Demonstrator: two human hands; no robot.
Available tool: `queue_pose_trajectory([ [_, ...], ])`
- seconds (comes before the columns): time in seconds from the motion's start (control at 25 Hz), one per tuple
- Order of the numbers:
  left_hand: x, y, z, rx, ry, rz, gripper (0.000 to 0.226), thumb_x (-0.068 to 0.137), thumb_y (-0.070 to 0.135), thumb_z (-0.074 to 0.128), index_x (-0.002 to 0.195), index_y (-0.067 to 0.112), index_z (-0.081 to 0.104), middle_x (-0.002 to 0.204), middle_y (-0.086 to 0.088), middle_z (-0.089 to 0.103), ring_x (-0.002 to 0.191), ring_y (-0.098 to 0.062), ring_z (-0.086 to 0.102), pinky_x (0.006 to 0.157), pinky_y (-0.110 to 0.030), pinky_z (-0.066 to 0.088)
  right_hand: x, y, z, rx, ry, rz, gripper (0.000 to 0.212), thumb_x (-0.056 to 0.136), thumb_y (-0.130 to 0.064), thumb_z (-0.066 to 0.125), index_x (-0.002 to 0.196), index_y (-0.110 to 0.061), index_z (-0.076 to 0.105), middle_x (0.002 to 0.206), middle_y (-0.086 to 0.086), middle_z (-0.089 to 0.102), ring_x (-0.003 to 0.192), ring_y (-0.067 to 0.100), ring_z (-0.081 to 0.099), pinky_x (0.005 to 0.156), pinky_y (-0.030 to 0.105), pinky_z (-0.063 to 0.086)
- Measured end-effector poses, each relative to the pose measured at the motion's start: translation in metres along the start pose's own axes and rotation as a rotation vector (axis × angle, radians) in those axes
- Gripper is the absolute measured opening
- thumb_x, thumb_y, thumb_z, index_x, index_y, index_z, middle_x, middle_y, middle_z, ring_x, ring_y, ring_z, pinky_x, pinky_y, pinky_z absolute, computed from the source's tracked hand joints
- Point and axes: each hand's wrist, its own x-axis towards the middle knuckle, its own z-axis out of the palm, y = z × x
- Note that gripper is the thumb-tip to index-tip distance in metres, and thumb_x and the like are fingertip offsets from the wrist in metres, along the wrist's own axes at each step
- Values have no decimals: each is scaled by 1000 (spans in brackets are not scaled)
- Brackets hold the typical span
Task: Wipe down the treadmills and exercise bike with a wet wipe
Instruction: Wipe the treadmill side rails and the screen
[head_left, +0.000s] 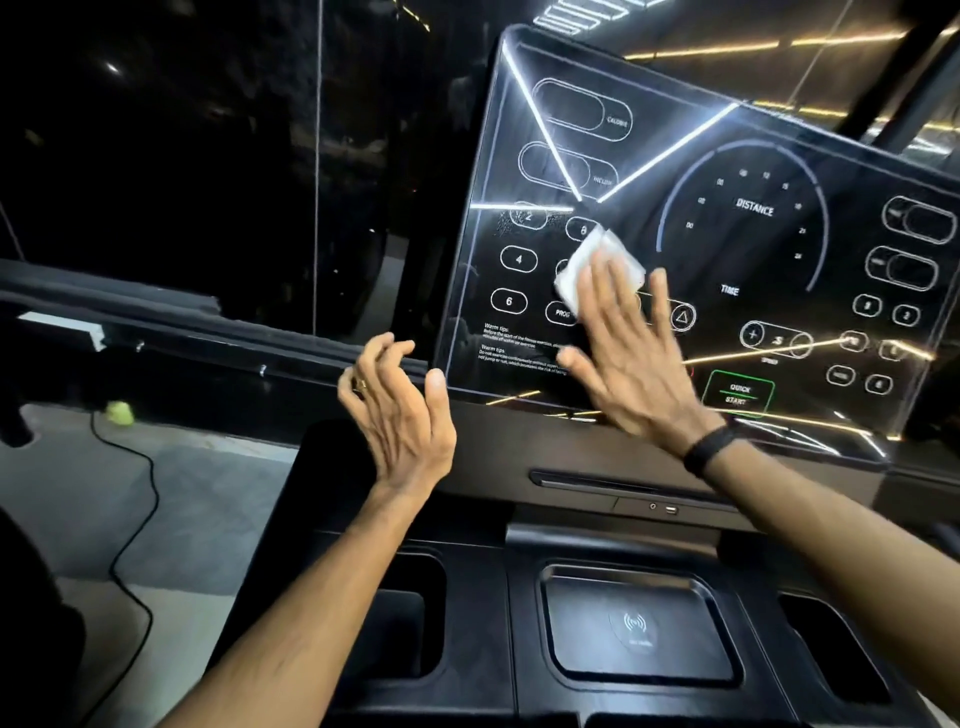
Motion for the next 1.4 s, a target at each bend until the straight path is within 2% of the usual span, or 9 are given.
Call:
queue_pose_trajectory([
  [0.2, -1, 2, 0, 3, -24, 22, 40, 93, 28, 44, 122, 1, 52, 134, -13, 51, 117, -20, 53, 107, -56, 29, -75, -11, 26, -94, -108, -499, 79, 104, -64, 20, 160, -9, 15, 167, 8, 13, 155, 20, 11, 126, 46, 2],
  [0.4, 0, -1, 0, 47, -48, 68, 41, 93, 28, 45, 123, 1, 51, 136, -14, 49, 112, -23, 56, 107, -56, 29, 10, 37, -6, -43, -28, -1, 75, 105, -58, 15, 161, -9, 8, 168, 11, 5, 156, 21, 3, 122, 47, -16],
  [0.48, 1, 0, 0, 66, -42, 69, 42, 93, 28, 46, 124, 0, 51, 137, -15, 49, 112, -24, 56, 107, -57, 29, 3, 24, -1, 12, -16, 36, 77, 104, -58, 17, 160, -6, 6, 168, 13, 3, 156, 22, -2, 122, 50, -16],
  [0.68, -2, 3, 0, 70, -10, 71, 43, 93, 28, 45, 123, -2, 52, 136, -17, 50, 116, -21, 51, 106, -58, 30, -94, 5, 29, -78, -128, -473, 77, 103, -64, 20, 161, -13, 15, 168, 4, 15, 155, 18, 11, 126, 46, -3],
  [0.96, -1, 4, 3, 163, 25, 174, 42, 93, 27, 47, 126, 1, 46, 138, -24, 45, 130, -37, 45, 110, -57, 26, -4, 73, 2, 9, 33, 94, 77, 103, -60, 9, 161, -9, 10, 168, 10, 2, 156, 24, -2, 120, 51, -18],
  [1.12, -3, 6, 3, 224, 37, 169, 44, 93, 28, 47, 127, 2, 40, 141, -27, 39, 138, -40, 35, 115, -57, 19, -93, 31, 41, -43, -44, -481, 79, 102, -65, 19, 160, -11, 20, 167, 8, 17, 155, 20, 10, 125, 49, -4],
  [1.2, -14, 19, 6, 216, 35, 204, 44, 91, 27, 48, 127, 2, 39, 144, -24, 33, 140, -40, 32, 117, -58, 16, -93, 56, 43, -96, -7, -601, 78, 101, -67, 20, 160, -16, 20, 167, 3, 19, 155, 20, 11, 126, 45, -3],
  [1.32, -29, 63, 25, 142, 25, 283, 45, 89, 26, 48, 127, 4, 40, 146, -17, 29, 142, -39, 29, 116, -61, 16, -34, 111, 21, -79, 65, -284, 76, 102, -64, 14, 160, -15, 21, 164, 6, 27, 154, 25, 12, 123, 46, -14],
  [1.4, -39, 96, 41, 82, 16, 294, 45, 89, 27, 47, 127, 4, 40, 146, -16, 29, 143, -37, 27, 117, -60, 16, -9, 137, 10, -50, 93, -90, 76, 103, -62, 9, 160, -13, 17, 167, 8, 17, 155, 27, 6, 120, 49, -20],
])
